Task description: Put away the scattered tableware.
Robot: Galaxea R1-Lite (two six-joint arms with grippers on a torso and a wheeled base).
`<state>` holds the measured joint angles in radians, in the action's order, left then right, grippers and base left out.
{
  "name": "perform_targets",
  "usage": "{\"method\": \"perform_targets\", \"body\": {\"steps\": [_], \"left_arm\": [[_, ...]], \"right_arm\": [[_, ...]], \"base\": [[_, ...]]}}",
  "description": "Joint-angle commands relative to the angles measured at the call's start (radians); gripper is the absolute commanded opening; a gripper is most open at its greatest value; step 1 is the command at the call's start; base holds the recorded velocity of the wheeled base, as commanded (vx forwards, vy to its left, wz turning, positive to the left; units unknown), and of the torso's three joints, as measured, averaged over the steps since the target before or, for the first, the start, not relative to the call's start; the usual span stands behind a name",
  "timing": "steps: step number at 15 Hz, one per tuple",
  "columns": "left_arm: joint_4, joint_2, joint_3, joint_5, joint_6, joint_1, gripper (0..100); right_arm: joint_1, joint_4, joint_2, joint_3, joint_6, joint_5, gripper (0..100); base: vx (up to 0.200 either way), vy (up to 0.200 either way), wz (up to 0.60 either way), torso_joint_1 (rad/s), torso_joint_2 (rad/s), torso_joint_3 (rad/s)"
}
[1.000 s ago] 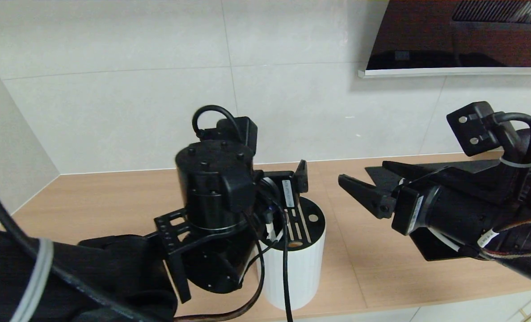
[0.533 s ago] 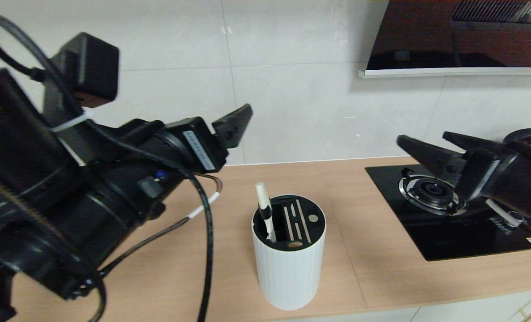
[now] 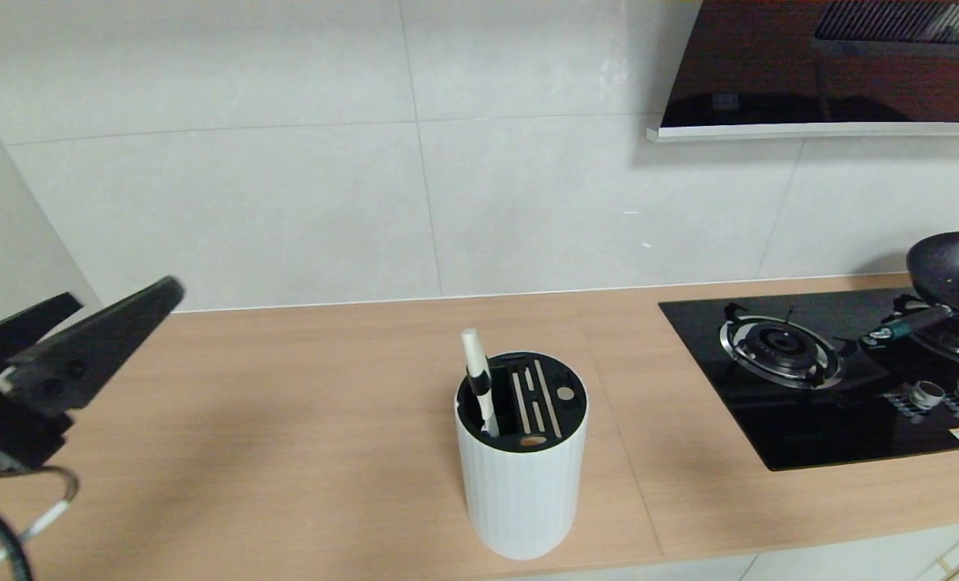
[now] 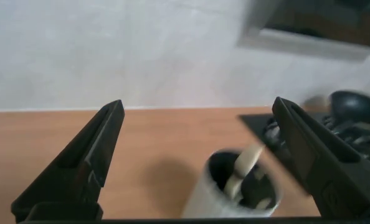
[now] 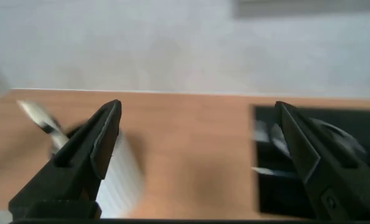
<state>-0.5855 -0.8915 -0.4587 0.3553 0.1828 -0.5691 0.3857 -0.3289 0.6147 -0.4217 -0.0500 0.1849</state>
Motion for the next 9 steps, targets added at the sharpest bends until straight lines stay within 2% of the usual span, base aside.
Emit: {"method": "perform_targets", "body": {"steps": [1, 2, 3, 5, 6, 7, 9], "left_arm": [[0.247, 0.394, 0.063, -0.038, -0.012, 0.161, 100], [0.380, 0.536, 0.063, -0.101, -0.016, 0.209, 100], [0.472, 0.623, 0.061, -0.157, -0.019, 0.249, 100], [0.596, 0.760, 0.055, -0.243, -0.022, 0.315, 100], [0.616, 0.799, 0.061, -0.256, -0.039, 0.347, 100], [0.615, 0.796, 0.069, -0.234, -0.046, 0.385, 100], [0.612, 0.796, 0.097, -0.202, -0.045, 0.436, 100]], "right_arm": [[-0.110, 0.295, -0.398, -0.008, 0.009, -0.013, 100], [-0.127, 0.399, -0.480, -0.048, 0.006, -0.010, 100], [-0.180, 0.447, -0.513, -0.049, 0.009, -0.016, 100], [-0.243, 0.450, -0.513, -0.048, 0.009, -0.022, 100], [-0.280, 0.450, -0.513, -0.035, 0.010, -0.053, 100], [-0.320, 0.450, -0.523, -0.020, 0.013, -0.084, 100], [-0.381, 0.464, -0.599, 0.003, 0.016, -0.165, 100]], "base": [[0.000, 0.000, 0.00, 0.000, 0.00, 0.000], [0.000, 0.000, 0.00, 0.000, 0.00, 0.000], [0.000, 0.000, 0.00, 0.000, 0.00, 0.000], [0.000, 0.000, 0.00, 0.000, 0.00, 0.000], [0.000, 0.000, 0.00, 0.000, 0.00, 0.000], [0.000, 0.000, 0.00, 0.000, 0.00, 0.000], [0.000, 0.000, 0.00, 0.000, 0.00, 0.000]]}}
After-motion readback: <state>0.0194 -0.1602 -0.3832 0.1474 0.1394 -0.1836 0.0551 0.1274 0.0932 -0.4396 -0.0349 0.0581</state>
